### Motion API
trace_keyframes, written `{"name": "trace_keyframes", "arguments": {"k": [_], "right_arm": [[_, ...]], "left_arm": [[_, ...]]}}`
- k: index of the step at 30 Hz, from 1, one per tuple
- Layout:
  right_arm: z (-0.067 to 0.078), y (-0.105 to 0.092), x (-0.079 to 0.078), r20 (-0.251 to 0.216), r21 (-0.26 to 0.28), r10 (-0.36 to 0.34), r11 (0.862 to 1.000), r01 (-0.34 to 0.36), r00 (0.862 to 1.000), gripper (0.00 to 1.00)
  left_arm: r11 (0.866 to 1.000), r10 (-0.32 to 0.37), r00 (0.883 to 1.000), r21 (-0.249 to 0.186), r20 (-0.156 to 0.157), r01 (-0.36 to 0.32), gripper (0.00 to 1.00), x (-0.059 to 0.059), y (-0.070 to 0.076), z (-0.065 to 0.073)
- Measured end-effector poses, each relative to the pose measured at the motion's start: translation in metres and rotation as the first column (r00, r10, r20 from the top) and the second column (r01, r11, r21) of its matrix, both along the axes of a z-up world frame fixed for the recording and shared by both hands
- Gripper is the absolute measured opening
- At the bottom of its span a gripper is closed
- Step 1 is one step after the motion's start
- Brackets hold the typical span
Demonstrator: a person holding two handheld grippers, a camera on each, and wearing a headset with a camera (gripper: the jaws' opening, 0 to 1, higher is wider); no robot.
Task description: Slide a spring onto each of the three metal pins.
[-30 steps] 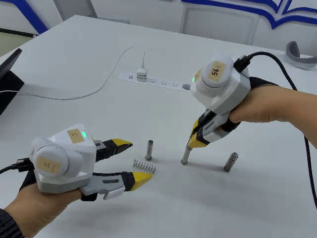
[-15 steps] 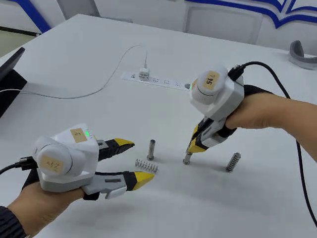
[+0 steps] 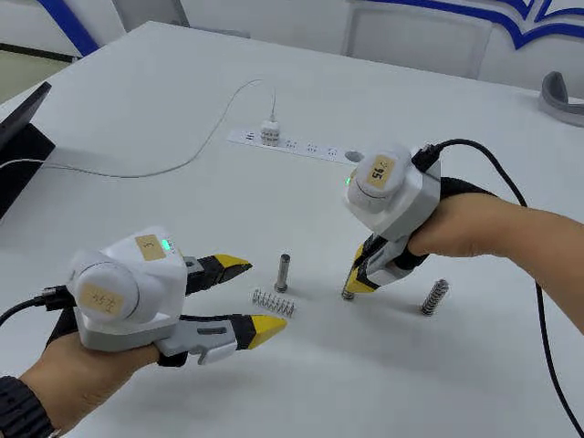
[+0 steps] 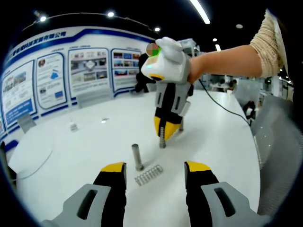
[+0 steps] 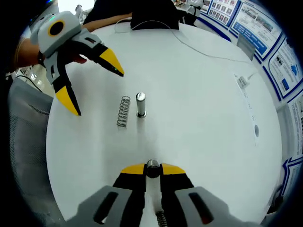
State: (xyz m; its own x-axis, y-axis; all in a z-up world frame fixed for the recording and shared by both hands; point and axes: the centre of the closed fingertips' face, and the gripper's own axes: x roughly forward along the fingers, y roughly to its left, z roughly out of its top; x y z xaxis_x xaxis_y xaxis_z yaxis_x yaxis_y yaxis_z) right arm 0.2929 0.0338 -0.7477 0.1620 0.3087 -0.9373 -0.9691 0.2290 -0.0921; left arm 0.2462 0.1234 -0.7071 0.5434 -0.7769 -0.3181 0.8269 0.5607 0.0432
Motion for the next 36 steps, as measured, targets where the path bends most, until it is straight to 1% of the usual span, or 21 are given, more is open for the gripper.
{"name": "trace_keyframes", "arguments": {"k": [9,12,15,20,22,25,26,27,30,33,36], "right_arm": [[-0.002,0.001,0.003,0.012,0.015,-0.001,1.000,0.001,1.000,0.13],[-0.001,0.001,0.002,0.016,0.016,0.002,1.000,-0.003,1.000,0.16],[0.006,0.002,0.001,0.029,0.020,0.005,1.000,-0.005,1.000,0.18],[0.020,0.009,-0.002,0.080,0.024,0.030,0.999,-0.032,0.996,0.20],[0.027,0.017,-0.005,0.086,0.046,0.035,0.998,-0.039,0.996,0.20],[0.031,0.032,-0.013,0.072,0.085,0.046,0.995,-0.052,0.996,0.19],[0.030,0.040,-0.017,0.057,0.112,0.048,0.992,-0.054,0.997,0.19],[0.029,0.044,-0.019,0.046,0.122,0.047,0.991,-0.052,0.998,0.18],[0.019,0.051,-0.023,0.036,0.124,0.048,0.991,-0.052,0.998,0.18],[0.005,0.060,-0.029,0.008,0.141,0.042,0.989,-0.043,0.999,0.17],[-0.003,0.066,-0.031,-0.001,0.153,0.031,0.988,-0.031,1.000,0.17]], "left_arm": [[1.000,0.004,1.000,0.002,-0.003,-0.004,0.50,0.001,0.002,-0.001],[1.000,0.005,1.000,0.002,-0.003,-0.005,0.50,0.001,0.002,-0.002],[1.000,0.006,1.000,0.006,-0.005,-0.006,0.50,0.001,0.003,-0.003],[1.000,0.010,1.000,0.008,-0.004,-0.010,0.50,0.001,0.006,-0.003],[1.000,0.010,1.000,0.009,-0.003,-0.010,0.50,0.001,0.006,-0.002],[1.000,0.007,1.000,0.011,-0.002,-0.007,0.50,0.001,0.005,-0.003],[1.000,0.008,1.000,0.012,-0.002,-0.008,0.50,0.001,0.005,-0.004],[1.000,0.009,1.000,0.012,-0.003,-0.009,0.50,0.001,0.006,-0.004],[1.000,0.010,1.000,0.012,-0.002,-0.010,0.50,0.002,0.006,-0.004],[1.000,0.011,1.000,0.015,-0.004,-0.011,0.50,0.001,0.008,-0.005],[1.000,0.012,1.000,0.020,-0.006,-0.012,0.50,0.001,0.010,-0.006]]}}
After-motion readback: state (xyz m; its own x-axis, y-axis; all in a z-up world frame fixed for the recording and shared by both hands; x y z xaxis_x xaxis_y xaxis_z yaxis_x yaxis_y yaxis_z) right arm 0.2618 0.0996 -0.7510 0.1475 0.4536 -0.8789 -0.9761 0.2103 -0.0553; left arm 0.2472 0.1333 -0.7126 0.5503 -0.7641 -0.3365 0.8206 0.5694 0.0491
